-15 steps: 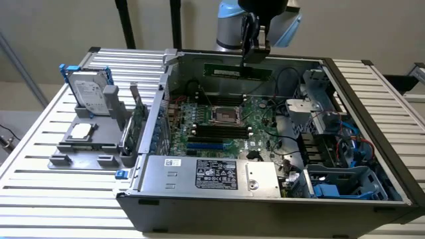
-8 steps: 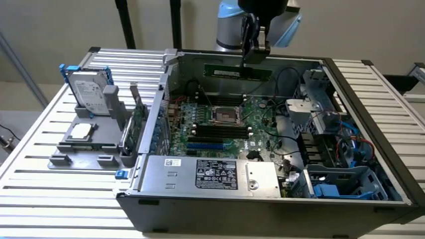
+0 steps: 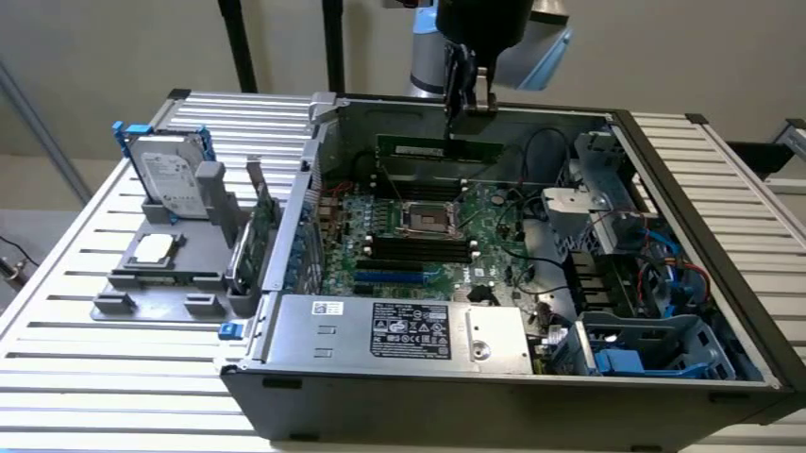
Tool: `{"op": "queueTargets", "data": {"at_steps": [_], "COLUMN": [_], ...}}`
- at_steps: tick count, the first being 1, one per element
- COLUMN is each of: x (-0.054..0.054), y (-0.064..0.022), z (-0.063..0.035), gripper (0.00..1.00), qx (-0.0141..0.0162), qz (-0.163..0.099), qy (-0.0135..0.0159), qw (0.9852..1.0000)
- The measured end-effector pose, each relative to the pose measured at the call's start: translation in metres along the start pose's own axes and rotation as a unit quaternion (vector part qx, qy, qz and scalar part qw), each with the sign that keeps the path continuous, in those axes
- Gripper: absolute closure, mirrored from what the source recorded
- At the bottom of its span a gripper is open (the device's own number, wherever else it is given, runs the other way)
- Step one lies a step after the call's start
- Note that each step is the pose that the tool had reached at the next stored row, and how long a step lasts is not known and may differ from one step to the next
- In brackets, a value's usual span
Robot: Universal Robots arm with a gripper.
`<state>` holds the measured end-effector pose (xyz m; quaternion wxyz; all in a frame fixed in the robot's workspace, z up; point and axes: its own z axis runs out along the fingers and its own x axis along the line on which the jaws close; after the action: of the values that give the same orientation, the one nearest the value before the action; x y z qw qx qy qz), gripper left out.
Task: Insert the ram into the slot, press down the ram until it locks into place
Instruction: 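Insert the ram into the slot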
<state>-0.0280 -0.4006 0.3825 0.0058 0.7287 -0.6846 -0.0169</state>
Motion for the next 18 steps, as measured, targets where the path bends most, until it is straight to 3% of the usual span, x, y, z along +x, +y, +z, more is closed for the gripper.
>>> {"op": "queueTargets", "data": {"at_steps": [7,18], "x": [0.001,0.001], "y": [0.0007,0.0000], "z": [0.0127,0.0327], "gripper": [0.87,0.87], "qx": [-0.0003,-0.0001], "qz": [-0.019,-0.004], "qy": [0.0006,0.0001], "qw": [0.9998,1.0000]}}
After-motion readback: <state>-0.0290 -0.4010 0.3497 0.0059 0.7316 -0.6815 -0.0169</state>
